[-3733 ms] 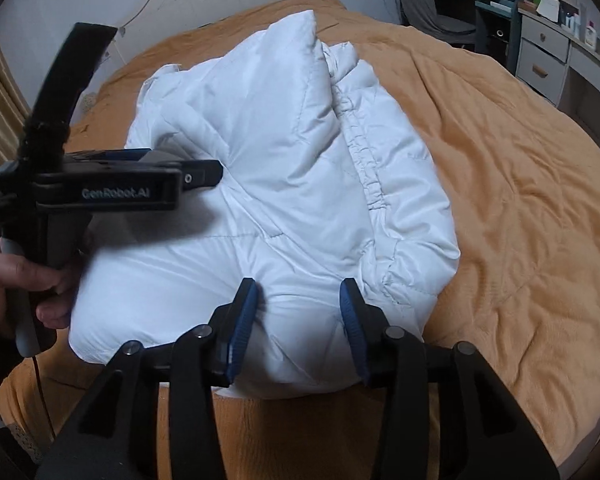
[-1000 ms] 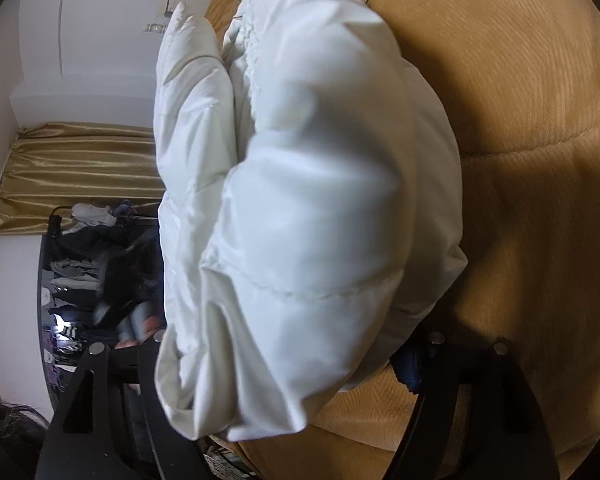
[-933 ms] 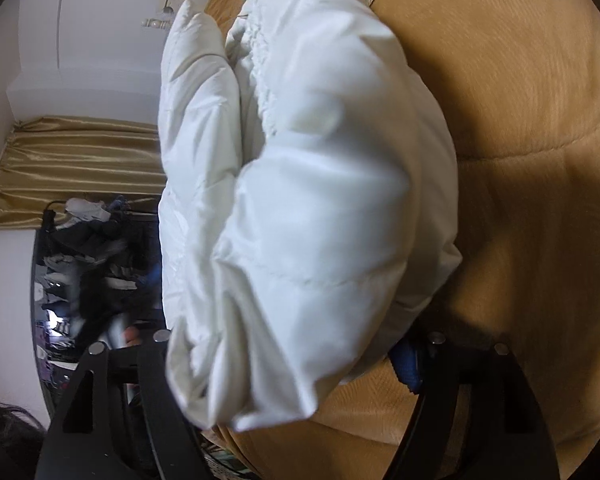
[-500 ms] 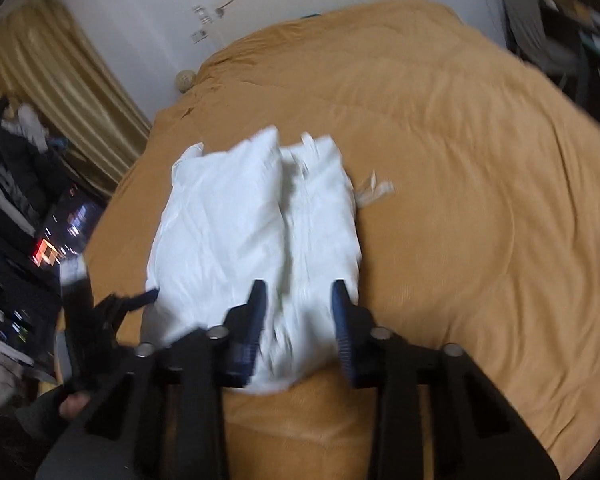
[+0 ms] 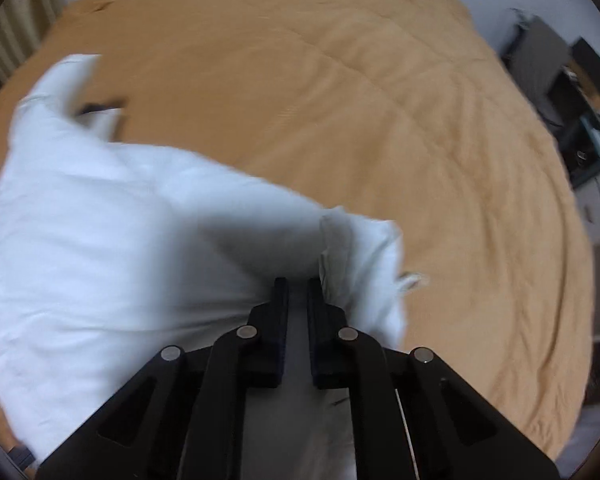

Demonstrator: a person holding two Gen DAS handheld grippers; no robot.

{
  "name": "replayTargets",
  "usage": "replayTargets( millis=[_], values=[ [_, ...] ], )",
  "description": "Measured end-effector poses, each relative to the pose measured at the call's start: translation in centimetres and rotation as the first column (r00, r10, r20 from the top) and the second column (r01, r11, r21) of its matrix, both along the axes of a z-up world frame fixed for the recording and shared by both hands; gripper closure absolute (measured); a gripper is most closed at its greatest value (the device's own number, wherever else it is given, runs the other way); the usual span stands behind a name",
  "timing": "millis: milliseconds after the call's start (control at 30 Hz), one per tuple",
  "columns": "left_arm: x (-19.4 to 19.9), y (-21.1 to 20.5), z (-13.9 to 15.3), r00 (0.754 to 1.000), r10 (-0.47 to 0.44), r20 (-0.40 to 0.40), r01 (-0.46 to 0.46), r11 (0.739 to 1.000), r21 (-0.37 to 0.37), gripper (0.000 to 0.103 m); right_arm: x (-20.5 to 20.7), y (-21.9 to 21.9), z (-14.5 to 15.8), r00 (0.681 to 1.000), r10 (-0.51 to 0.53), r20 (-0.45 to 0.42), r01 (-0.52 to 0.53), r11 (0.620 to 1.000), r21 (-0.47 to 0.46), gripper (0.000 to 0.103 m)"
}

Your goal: Fold large clothes

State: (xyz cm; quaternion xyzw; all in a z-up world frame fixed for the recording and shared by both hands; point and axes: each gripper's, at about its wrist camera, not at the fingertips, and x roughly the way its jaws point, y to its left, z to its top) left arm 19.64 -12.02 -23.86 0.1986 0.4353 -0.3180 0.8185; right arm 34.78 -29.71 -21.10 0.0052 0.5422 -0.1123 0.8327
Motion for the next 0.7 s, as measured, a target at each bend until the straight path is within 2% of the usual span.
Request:
replayTargets(
  millis=[67, 133, 200, 267, 300, 367, 400, 433, 500, 600, 633, 700],
  values=[
    [0.1, 0.8, -0.6, 1.0, 0.006, -0.015, -0.006, 1.0, -0.022, 0.0, -2.9, 0.4, 3.7, 0.992, 0.031, 0.12, -0.04, 0.996, 0.076, 0.094],
    [0.2, 1.0, -0.4, 1.0, 0.007, -0.03, -0.008, 0.999, -0.034, 0.0, -6.5, 2.0, 7.2, 0.968, 0.066, 0.243, -0.094, 0.99, 0.104, 0.094],
    [0.0, 1.2, -0.3, 0.999, 0.011, -0.031, -0.012, 0.999, -0.035, 0.0, -9.6, 4.4, 8.4, 0.948, 0.116, 0.297, -0.149, 0.985, 0.09, 0.092],
    [-0.2, 1.3, -0.2, 1.0, 0.013, -0.025, -0.014, 0.999, -0.033, 0.0, -12.0, 6.0, 8.0, 0.946, 0.156, 0.285, -0.182, 0.981, 0.068, 0.091],
    [-0.5, 1.4, -0.1, 1.0, 0.013, -0.024, -0.014, 0.999, -0.033, 0.0, -12.4, 6.2, 6.8, 0.952, 0.164, 0.258, -0.189, 0.979, 0.077, 0.091],
    [-0.7, 1.8, 0.0, 1.0, 0.011, -0.026, -0.012, 0.999, -0.04, 0.0, -12.6, 6.1, 3.5, 0.978, 0.151, 0.143, -0.162, 0.984, 0.068, 0.091],
    [-0.4, 1.5, 0.7, 0.999, 0.011, -0.033, -0.013, 0.998, -0.058, 0.0, -12.3, 5.4, 0.9, 0.99, 0.126, 0.062, -0.129, 0.991, 0.044, 0.091],
    [-0.4, 1.9, 1.2, 0.999, 0.01, -0.045, -0.014, 0.996, -0.086, 0.0, -12.3, 4.7, -1.0, 0.993, 0.113, 0.027, -0.114, 0.992, 0.053, 0.092],
    [-0.6, 3.4, 2.8, 0.998, 0.033, -0.056, -0.042, 0.985, -0.165, 0.0, -12.2, 2.8, -3.1, 0.997, 0.074, 0.015, -0.075, 0.992, 0.105, 0.092],
    [0.0, 6.9, 5.3, 0.985, 0.173, -0.002, -0.168, 0.952, -0.255, 0.0, -12.4, 1.0, -2.7, 1.0, 0.02, 0.022, -0.024, 0.982, 0.186, 0.092],
    [0.6, 7.6, 5.3, 0.975, 0.223, 0.006, -0.215, 0.945, -0.246, 0.0, -12.7, 0.6, -2.3, 0.999, 0.007, 0.039, -0.015, 0.976, 0.215, 0.092],
    [2.1, 8.1, 3.5, 0.957, 0.29, -0.023, -0.29, 0.944, -0.16, 0.0, -13.8, 0.4, -1.4, 0.997, -0.011, 0.076, -0.008, 0.969, 0.246, 0.092]
  ],
)
